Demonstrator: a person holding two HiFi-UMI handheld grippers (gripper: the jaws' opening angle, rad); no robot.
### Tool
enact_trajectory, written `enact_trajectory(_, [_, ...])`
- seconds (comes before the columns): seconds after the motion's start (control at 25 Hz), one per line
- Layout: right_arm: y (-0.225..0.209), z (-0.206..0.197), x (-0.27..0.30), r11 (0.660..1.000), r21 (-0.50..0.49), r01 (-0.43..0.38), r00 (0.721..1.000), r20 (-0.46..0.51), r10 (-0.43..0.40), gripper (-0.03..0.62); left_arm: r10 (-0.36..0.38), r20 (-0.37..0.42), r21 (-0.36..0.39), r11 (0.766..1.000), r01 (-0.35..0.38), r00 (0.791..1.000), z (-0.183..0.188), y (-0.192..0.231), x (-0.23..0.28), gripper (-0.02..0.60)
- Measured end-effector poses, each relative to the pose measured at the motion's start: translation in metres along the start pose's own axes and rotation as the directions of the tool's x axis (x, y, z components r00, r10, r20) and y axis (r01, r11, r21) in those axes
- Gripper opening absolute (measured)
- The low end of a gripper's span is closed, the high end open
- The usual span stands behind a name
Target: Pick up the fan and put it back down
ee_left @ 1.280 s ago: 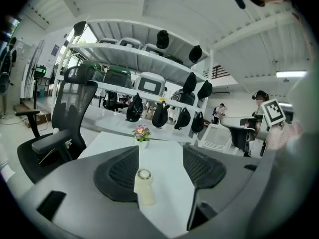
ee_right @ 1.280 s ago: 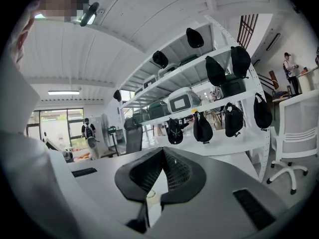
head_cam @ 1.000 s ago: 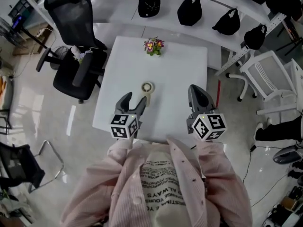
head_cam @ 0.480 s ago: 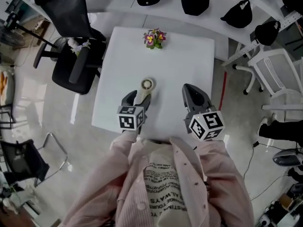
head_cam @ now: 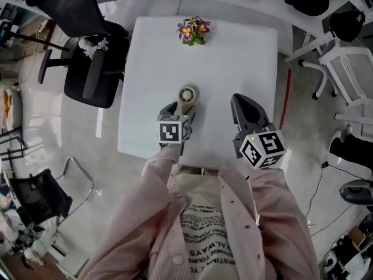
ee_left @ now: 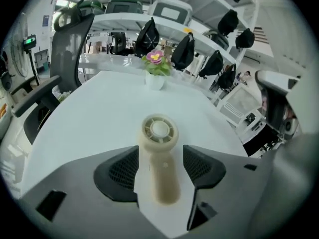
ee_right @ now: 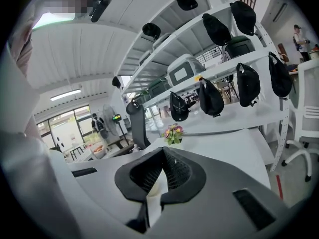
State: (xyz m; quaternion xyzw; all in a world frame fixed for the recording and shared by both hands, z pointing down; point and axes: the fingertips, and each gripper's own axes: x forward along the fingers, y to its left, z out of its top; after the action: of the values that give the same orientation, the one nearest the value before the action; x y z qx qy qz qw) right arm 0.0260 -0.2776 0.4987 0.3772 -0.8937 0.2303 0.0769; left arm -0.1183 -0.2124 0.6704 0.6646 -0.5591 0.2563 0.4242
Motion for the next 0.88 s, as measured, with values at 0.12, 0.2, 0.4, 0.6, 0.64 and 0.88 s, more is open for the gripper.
enact_trajectory(0.12, [-0.006,-0.004,0.006,1.000,0.013,0.015,1.000,0.000,-0.016,-0.002,0.011,-0.033,-0.003,1.000,-0.011,0.999,-0.004,0.001,0.009,0.256])
enact_trajectory(0.2, [-0.008,-0.007,0.007,0.999,0.022,0.023,1.000,-0.003,-0.023,-0.002,0.021,-0.046,0.000,1.000,-0.021,0.999,-0.007,0.002,0.012,0.256])
enact_trajectory(0.4, [-0.013,-0.015,0.009,0.998,0.041,0.041,0.999,-0.015,-0.040,-0.002,0.061,-0.079,0.023,0.998,-0.060,0.995,-0.011,0.006,0.020,0.233])
enact_trajectory(0.6, [-0.015,-0.024,0.008,0.998,0.037,0.047,0.998,-0.043,-0.045,-0.002,0.109,-0.105,0.097,0.990,-0.099,0.988,-0.006,0.006,0.023,0.198])
enact_trajectory(0.64, [-0.015,-0.025,0.008,0.998,0.037,0.050,0.998,-0.047,-0.048,-0.002,0.125,-0.116,0.122,0.986,-0.111,0.985,-0.006,0.006,0.023,0.193])
enact_trajectory(0.88, [-0.018,-0.029,0.008,0.997,0.035,0.066,0.996,-0.055,-0.064,-0.002,0.173,-0.155,0.194,0.971,-0.142,0.973,-0.010,0.007,0.024,0.187])
